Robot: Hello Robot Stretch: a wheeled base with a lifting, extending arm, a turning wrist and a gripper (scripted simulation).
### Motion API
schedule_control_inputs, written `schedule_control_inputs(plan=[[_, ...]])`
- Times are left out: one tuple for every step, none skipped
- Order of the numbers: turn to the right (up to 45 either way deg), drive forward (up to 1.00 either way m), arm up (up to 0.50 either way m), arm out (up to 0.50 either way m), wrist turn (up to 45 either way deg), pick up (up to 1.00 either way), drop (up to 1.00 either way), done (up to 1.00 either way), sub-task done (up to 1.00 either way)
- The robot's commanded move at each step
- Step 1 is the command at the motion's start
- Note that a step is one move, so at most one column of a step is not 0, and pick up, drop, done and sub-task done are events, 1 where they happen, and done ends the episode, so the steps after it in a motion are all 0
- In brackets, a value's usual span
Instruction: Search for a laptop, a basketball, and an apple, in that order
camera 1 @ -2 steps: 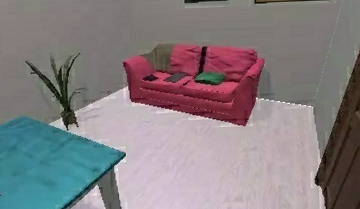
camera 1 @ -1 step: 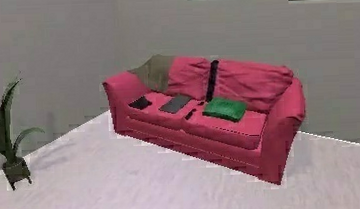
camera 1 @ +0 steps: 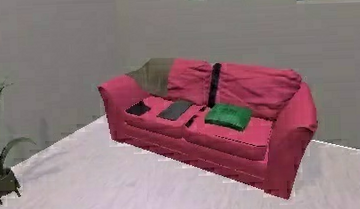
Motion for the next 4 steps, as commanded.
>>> schedule_control_inputs(plan=[[-45.0,0.00,0.00,0.00,0.0,0.00,0.00,0.00,0.00],[-15.0,0.00,0.00,0.00,0.0,0.00,0.00,0.00,0.00],[0.0,1.00,0.00,0.00,0.0,0.00,0.00,0.00,0.00],[-3.0,0.00,0.00,0.00,0.0,0.00,0.00,0.00,0.00]])
